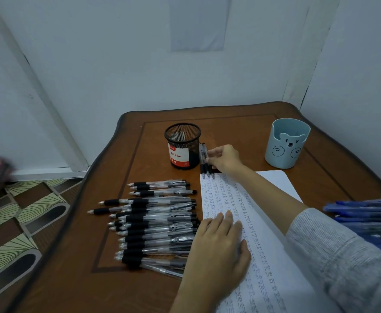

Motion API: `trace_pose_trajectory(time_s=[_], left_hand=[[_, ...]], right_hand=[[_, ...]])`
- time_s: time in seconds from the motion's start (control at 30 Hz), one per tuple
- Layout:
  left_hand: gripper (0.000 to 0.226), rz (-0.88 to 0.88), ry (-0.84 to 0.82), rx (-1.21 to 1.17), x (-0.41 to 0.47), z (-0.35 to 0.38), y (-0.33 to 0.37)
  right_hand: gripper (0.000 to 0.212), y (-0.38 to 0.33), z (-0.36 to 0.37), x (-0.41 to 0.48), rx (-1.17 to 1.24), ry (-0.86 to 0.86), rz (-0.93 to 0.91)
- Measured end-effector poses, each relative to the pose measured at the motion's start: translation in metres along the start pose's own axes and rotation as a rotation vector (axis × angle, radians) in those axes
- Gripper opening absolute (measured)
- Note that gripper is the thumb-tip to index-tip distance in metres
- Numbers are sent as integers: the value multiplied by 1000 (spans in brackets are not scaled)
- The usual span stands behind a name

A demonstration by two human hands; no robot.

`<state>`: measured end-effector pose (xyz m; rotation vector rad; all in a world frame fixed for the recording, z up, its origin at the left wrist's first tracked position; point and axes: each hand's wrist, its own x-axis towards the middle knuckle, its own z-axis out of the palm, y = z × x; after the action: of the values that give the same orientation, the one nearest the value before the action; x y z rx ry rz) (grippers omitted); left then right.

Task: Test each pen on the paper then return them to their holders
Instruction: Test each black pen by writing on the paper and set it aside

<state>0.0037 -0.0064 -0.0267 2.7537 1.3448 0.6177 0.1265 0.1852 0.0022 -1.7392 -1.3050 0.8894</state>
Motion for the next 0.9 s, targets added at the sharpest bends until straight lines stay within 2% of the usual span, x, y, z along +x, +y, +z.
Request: trace_pose_trajectory(time_s=[0.27, 0.4, 0.43, 0.5, 0.57, 0.63, 0.77, 0.9], left_hand=[[36, 6, -13, 11, 0, 0, 0], [36, 6, -8, 10, 0, -1, 0], [36, 7, -8, 12, 0, -1, 0], [37, 8, -5, 20, 0, -1, 0], [37, 6, -3, 23, 0, -1, 0], [37, 3, 0, 25, 0, -2, -1], [37, 11, 13, 12, 1, -2, 0], [37, 10, 12, 9, 1, -2, 0]], right_hand=[[28, -2, 4, 4, 27, -2, -7], [16, -4, -5, -17, -74, 68, -200], [12, -5, -7, -26, -84, 36, -267], [7, -8, -12, -43, -120, -158, -367], [8, -9, -17, -57, -158, -380, -394], [13, -8, -20, -64, -204, -473, -404], [21, 3, -20, -68, -228, -494, -433], [16, 11, -14, -69, -193, -399, -408]])
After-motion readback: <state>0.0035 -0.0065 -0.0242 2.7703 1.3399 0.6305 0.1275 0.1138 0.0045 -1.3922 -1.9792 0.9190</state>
